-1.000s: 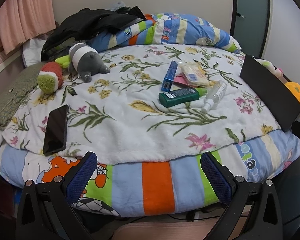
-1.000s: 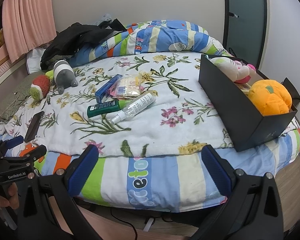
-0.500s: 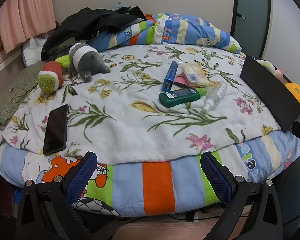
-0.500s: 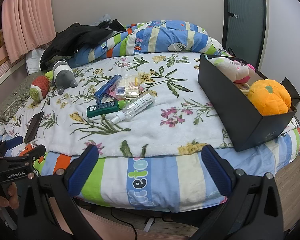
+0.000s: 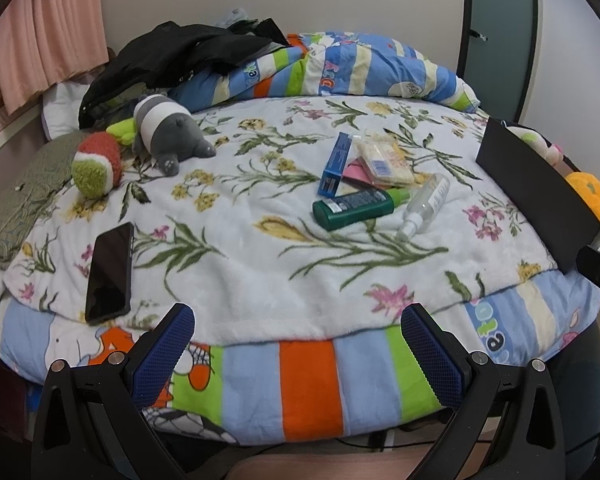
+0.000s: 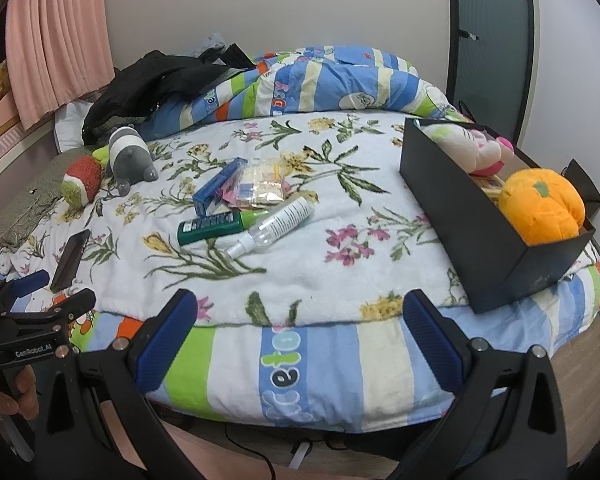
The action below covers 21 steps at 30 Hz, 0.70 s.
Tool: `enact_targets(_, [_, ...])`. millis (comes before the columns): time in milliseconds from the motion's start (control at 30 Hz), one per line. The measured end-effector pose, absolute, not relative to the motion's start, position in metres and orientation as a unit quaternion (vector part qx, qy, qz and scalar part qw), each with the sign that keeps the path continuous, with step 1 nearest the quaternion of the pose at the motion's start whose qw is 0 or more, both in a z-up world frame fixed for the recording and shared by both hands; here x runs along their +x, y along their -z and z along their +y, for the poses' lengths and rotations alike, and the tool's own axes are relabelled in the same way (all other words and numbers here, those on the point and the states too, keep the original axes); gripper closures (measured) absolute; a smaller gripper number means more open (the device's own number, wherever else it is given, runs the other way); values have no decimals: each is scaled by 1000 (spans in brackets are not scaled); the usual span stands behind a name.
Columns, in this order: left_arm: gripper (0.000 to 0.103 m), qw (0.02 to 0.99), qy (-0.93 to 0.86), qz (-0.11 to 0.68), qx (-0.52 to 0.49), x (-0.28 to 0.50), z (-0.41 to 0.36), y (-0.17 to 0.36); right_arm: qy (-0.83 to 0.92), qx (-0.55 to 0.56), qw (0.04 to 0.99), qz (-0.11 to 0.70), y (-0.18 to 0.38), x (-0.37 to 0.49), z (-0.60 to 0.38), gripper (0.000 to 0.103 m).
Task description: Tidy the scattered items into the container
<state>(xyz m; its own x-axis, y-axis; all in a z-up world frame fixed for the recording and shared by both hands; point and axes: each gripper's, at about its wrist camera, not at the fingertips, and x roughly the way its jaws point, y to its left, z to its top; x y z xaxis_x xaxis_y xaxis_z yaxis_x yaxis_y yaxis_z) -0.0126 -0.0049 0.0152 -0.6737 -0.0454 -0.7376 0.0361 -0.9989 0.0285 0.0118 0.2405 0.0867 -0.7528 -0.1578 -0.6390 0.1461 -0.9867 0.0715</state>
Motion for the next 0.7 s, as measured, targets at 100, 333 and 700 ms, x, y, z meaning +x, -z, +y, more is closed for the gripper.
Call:
enact_targets(100, [0, 25, 914, -8, 405, -24, -6, -15, 935, 344, 85, -10, -87, 2, 238, 0])
enact_targets(333, [0, 23, 909, -4, 416, -55, -8, -15, 931, 355, 87, 3, -83, -29, 228, 0])
enact_targets(700, [0, 14, 906, -5, 422, -98, -4, -13, 926, 366, 94, 1, -77, -73, 219, 0])
